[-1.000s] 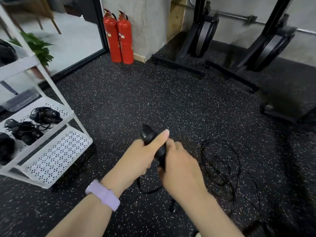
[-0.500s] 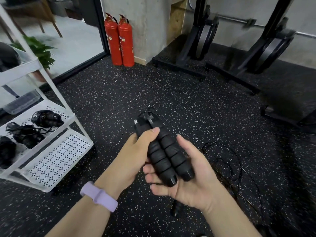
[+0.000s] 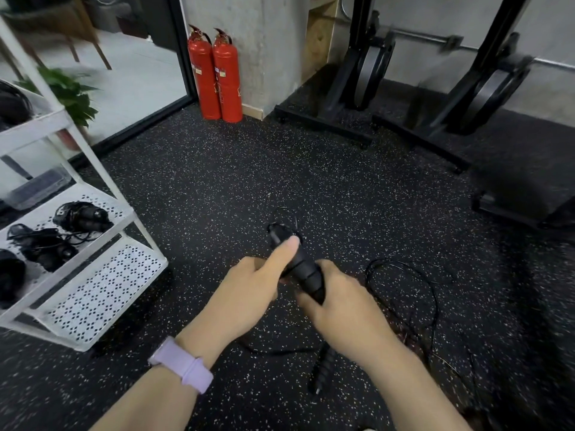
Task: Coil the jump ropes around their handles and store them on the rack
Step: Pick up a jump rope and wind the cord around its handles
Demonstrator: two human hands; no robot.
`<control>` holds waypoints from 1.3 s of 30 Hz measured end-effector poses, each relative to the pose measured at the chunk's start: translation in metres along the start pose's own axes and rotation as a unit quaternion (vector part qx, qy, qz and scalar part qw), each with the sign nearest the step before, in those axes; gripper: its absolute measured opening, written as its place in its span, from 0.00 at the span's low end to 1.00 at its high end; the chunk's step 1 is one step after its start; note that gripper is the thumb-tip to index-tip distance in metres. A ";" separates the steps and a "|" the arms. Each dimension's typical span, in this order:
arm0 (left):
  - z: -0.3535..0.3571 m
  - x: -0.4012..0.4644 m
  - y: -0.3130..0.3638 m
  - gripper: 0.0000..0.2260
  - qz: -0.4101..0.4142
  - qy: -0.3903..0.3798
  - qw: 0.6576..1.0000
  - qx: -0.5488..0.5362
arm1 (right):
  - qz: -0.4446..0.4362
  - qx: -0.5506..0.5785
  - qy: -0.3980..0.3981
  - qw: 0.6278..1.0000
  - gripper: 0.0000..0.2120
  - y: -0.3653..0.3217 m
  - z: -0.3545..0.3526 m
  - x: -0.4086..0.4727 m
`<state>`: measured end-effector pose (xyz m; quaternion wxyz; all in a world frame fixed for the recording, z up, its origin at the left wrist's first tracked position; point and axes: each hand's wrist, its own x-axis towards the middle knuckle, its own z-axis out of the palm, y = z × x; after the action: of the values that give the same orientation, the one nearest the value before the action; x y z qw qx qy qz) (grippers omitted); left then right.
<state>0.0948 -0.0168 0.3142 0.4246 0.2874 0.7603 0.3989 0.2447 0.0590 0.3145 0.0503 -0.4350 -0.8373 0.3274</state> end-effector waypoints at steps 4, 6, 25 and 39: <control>0.007 0.001 -0.002 0.29 0.001 0.075 0.997 -0.018 | -0.089 -0.172 0.070 0.979 0.31 -0.017 0.027 -0.008; 0.005 0.003 -0.005 0.24 0.012 0.096 0.994 -0.046 | -0.100 -0.135 0.060 0.984 0.34 -0.020 0.029 -0.010; -0.008 0.004 -0.002 0.32 -0.002 -0.015 0.999 -0.045 | 0.025 0.326 -0.070 0.942 0.16 0.003 -0.010 0.001; -0.012 0.002 0.000 0.20 0.013 -0.009 0.979 -0.202 | -0.018 0.146 0.076 0.986 0.26 -0.008 0.012 -0.005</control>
<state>0.0834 -0.0196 0.3173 0.4757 0.2089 0.6561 0.5473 0.2372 0.0459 0.3106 0.1826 -0.4318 -0.7816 0.4114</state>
